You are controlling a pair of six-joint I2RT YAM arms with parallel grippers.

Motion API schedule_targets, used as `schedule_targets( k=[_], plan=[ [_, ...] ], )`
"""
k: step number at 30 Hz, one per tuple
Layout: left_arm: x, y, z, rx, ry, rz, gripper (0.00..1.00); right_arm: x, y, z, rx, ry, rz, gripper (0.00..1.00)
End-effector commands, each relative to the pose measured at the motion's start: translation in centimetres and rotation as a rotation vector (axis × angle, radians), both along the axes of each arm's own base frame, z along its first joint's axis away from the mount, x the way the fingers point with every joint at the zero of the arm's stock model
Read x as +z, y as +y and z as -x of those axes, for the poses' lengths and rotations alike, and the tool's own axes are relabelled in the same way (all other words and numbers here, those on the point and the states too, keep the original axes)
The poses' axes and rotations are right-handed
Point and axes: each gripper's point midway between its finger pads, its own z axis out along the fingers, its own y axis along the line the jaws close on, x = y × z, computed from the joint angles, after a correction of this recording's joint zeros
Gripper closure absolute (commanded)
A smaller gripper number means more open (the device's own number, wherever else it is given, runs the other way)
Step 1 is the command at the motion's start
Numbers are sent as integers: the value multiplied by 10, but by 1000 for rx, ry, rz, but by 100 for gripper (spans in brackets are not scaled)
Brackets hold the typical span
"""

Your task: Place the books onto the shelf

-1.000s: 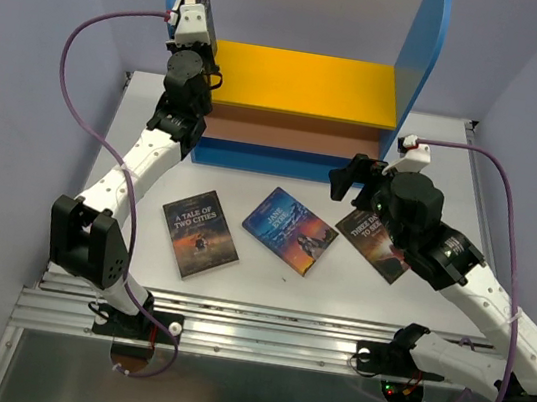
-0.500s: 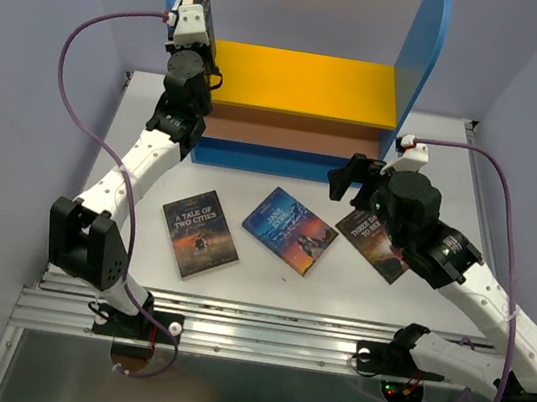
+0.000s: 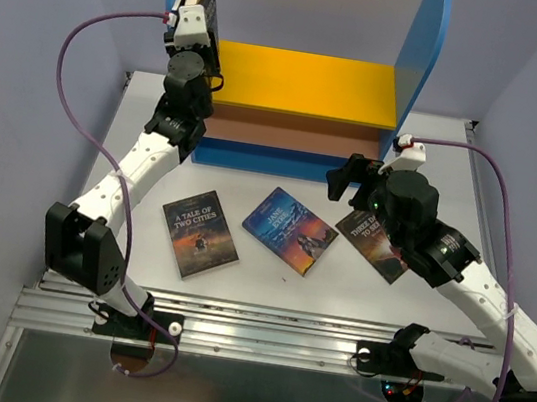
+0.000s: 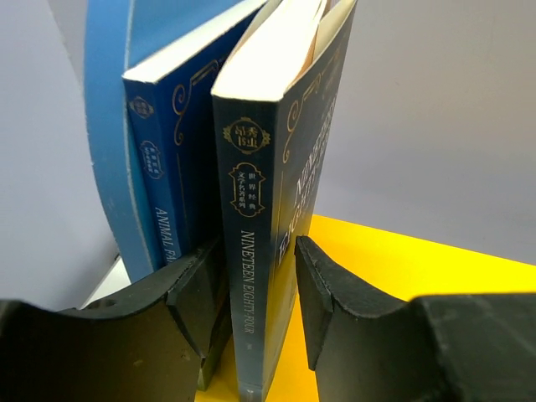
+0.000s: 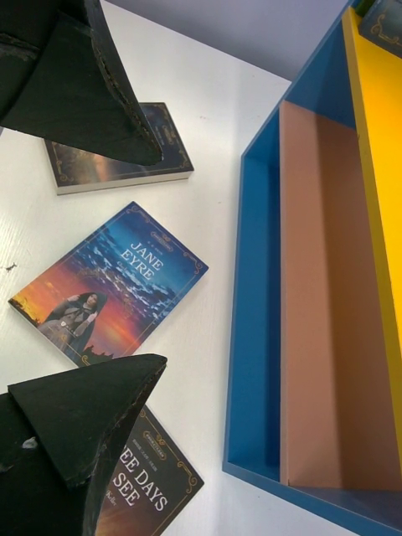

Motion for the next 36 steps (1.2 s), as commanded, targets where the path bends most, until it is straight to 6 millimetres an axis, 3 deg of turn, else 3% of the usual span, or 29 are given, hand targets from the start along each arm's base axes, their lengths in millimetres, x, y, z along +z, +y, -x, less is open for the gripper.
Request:
schedule_targets(
  k=[1, 7, 15, 17, 20, 21, 24, 27, 30, 33, 36],
  plan=[
    [50, 24, 31, 79, -120, 55, 48, 6, 2, -1, 2, -16, -19, 0],
    [58, 23, 40, 83, -137, 70, 47, 6, 0, -1, -4, -17, -16, 0],
    [82, 21, 70, 93, -185, 110, 40, 3, 2, -1, 6, -11, -10, 0],
    [91, 24, 80, 100, -202, 125, 34, 3, 4, -1, 13, -9, -13, 0],
    [105, 30, 97, 101, -236, 154, 13, 1, 4, -1, 13, -7, -10, 0],
    [110, 31, 103, 97, -248, 163, 1, 2, 4, -1, 14, -8, -12, 0],
    [127, 24, 122, 24, -285, 180, 1, 1, 5, 0, 17, -4, -12, 0],
    [143, -1, 136, -142, -314, 155, 1, 1, 4, -1, 14, -6, -12, 0],
    [152, -45, 143, -357, -295, 85, 1, 0, 4, -1, 10, -4, -15, 0],
    [152, -96, 146, -588, -277, 21, 1, 0, 2, 1, 7, -4, -21, 0],
    [141, -126, 133, -699, -205, 35, 1, -1, 0, 1, -4, -2, -25, 0]
  ],
)
